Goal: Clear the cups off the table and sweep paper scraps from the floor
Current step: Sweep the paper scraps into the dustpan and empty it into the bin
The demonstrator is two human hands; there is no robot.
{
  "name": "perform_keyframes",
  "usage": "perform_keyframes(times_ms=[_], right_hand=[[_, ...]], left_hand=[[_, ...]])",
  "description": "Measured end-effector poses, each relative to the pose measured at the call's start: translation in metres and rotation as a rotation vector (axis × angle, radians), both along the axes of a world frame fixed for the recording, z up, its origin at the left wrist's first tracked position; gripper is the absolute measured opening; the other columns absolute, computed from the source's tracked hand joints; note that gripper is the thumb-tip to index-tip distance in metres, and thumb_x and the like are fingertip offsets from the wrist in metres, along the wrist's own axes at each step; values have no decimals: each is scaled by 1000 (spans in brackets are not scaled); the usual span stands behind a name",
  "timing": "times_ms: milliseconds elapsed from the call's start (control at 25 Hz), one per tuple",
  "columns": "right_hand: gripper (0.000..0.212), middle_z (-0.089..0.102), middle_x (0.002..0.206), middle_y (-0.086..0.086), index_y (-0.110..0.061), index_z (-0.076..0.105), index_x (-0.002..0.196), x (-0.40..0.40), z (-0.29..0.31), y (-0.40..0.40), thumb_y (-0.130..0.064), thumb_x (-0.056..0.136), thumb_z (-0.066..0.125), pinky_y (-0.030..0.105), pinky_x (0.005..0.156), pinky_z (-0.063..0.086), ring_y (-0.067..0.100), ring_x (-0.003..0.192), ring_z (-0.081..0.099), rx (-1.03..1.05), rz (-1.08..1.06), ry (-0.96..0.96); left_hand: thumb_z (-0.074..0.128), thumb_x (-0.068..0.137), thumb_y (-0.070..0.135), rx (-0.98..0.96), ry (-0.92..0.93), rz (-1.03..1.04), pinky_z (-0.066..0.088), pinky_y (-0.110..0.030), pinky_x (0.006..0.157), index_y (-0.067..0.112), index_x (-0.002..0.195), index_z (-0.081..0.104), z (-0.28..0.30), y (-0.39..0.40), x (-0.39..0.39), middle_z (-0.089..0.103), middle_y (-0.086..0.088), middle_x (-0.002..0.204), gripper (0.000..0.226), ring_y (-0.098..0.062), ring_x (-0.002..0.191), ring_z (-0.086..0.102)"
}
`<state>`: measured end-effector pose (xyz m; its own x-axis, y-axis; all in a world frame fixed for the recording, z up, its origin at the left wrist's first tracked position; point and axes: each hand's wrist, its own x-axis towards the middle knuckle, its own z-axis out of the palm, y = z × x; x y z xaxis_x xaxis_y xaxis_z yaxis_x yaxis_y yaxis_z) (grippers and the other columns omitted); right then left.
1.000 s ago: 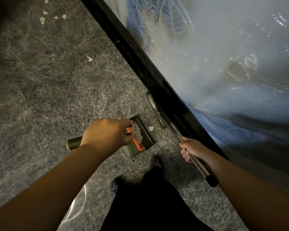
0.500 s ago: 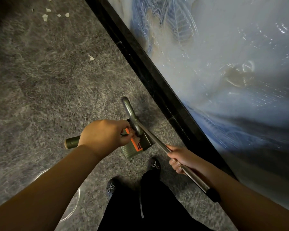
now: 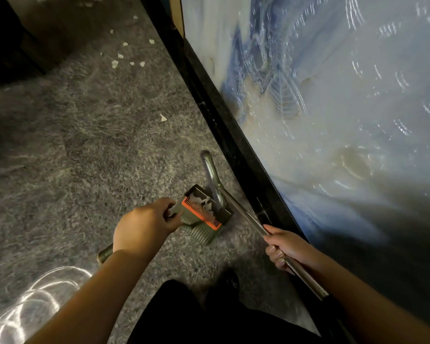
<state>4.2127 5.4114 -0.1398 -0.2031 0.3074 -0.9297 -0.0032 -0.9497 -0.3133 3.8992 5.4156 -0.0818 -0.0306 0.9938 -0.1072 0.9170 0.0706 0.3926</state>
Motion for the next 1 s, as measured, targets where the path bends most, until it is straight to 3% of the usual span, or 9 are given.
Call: perform_keyframes(times_ms=[200, 360, 640, 1000], right_hand=[[35, 38, 49, 0, -34, 43, 132, -42, 12, 63, -15, 103, 39, 15, 31, 30, 7, 30, 34, 50, -2, -23], [46, 36, 49, 0, -32, 33, 143, -96, 22, 131, -13, 102, 40, 15, 33, 28, 7, 31, 32, 125, 41, -69], [47, 38, 49, 1, -26, 33, 145, -181, 50, 234, -11, 102, 41, 14, 31, 28, 5, 31, 35, 177, -41, -27], [48, 36, 47, 0, -28, 31, 146, -243, 47, 396, -12, 102, 41, 11, 33, 26, 5, 30, 33, 171, 51, -80]], left_hand=[[67, 82, 49, 34, -18, 139, 50, -31, 56, 30, 108, 67, 18, 37, -44, 72, 1, 81, 32, -30, 73, 66], [66, 84, 50, 42, -40, 234, 49, -29, 57, 31, 115, 65, 29, 85, -100, 73, 3, 88, 36, -25, 77, 67], [65, 82, 53, 76, -22, 291, 54, -32, 60, 33, 112, 66, 41, 175, -195, 73, 4, 87, 36, -26, 78, 68], [65, 82, 54, 66, 29, 389, 49, -29, 56, 32, 110, 67, 39, 300, -258, 73, 1, 84, 36, -27, 75, 68]])
